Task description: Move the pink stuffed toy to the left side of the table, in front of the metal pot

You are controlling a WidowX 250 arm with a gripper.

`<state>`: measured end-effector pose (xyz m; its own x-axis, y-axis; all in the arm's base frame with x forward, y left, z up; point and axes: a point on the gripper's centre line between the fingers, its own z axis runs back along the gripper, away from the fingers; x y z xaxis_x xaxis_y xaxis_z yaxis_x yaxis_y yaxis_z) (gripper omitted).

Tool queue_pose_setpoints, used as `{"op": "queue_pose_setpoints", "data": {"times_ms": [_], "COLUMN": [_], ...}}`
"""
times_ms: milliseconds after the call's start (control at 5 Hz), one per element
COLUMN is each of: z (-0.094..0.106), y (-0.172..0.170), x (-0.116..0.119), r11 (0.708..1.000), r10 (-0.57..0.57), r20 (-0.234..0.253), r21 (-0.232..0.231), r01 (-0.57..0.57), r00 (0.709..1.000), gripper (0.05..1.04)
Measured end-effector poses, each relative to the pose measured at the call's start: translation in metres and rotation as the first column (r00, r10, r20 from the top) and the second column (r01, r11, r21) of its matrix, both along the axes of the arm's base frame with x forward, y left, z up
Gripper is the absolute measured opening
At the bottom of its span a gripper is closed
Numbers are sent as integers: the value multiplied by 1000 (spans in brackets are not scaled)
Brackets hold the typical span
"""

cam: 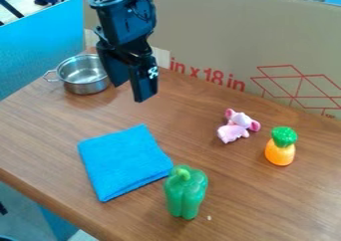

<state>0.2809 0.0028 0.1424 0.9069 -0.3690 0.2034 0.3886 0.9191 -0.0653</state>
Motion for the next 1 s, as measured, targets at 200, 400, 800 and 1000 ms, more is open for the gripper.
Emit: {"op": "queue_pose_setpoints", "data": {"times_ms": [200, 400, 800, 1000], "z": [-6, -15, -28, -42], "y": [0, -14, -39, -43], "x": [-1, 17, 54, 80], "r11": [1000, 997, 993, 988], "r10": [6, 34, -75, -96], "r20": [-22, 17, 110, 96], "r21": [-1, 65, -79, -112], "r01": [-6, -35, 83, 106], "r00": [1000, 999, 991, 991], "gripper": [1005, 1005, 1005, 1005]}}
